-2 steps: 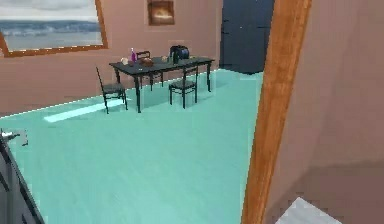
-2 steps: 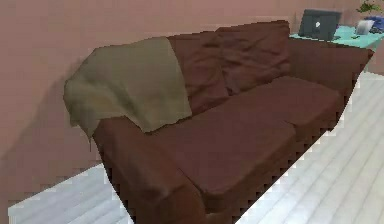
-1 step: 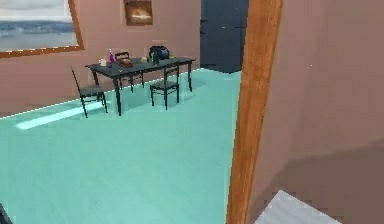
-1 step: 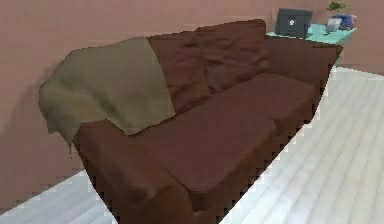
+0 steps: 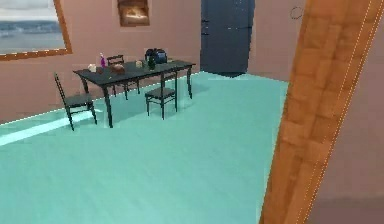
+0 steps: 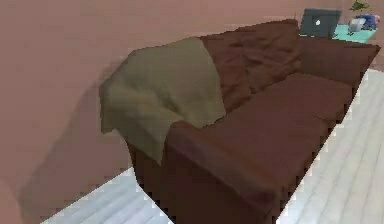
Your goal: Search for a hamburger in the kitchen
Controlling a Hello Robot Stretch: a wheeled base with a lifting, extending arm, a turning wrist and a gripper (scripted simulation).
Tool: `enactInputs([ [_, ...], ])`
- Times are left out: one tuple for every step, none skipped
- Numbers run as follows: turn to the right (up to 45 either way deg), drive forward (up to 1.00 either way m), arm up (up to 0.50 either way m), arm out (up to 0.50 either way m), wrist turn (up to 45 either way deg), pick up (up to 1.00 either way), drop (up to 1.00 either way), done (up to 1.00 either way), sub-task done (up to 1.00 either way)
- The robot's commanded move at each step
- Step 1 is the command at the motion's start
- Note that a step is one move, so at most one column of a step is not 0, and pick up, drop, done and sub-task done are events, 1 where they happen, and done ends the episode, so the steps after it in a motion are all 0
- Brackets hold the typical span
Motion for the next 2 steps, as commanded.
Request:
enactInputs([
  [-21.0,0.00,0.00,0.00,0.0,0.00,0.00,0.00,0.00],
  [-3.0,0.00,0.00,0.00,0.0,0.00,0.00,0.00,0.00],
])
